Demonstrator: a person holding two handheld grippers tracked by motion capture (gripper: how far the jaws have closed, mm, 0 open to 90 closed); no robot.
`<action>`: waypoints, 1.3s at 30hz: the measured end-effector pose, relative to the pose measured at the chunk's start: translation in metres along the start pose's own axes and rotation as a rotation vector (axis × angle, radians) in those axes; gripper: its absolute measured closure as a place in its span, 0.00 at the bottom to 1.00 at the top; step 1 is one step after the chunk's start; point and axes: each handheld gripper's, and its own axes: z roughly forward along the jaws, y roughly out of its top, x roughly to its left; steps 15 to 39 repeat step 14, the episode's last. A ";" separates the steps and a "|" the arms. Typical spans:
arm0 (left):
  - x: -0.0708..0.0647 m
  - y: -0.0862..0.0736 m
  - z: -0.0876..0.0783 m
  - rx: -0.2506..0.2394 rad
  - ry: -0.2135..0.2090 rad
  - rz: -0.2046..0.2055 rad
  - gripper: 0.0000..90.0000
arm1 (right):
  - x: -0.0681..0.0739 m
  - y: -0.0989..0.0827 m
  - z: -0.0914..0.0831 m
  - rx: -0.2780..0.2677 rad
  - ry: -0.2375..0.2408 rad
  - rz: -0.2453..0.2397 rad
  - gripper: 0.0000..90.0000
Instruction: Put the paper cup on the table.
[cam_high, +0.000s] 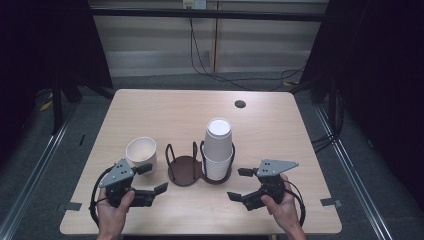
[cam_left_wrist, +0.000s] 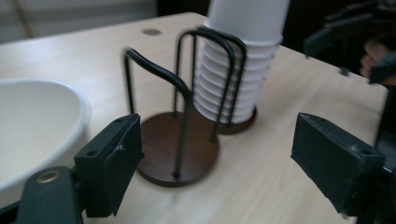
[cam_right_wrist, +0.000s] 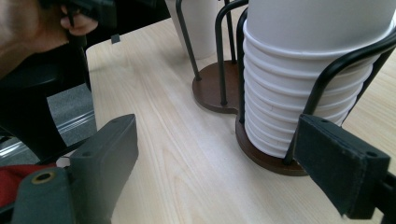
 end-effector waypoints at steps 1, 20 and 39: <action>-0.001 -0.003 0.002 0.002 -0.006 0.004 0.18 | 0.000 -0.001 0.000 -0.003 -0.002 0.002 0.15; -0.011 -0.022 0.010 -0.043 -0.030 0.025 0.18 | 0.001 -0.007 0.003 -0.007 -0.021 0.017 0.15; -0.011 -0.022 0.010 -0.043 -0.030 0.025 0.18 | 0.001 -0.007 0.003 -0.007 -0.021 0.017 0.15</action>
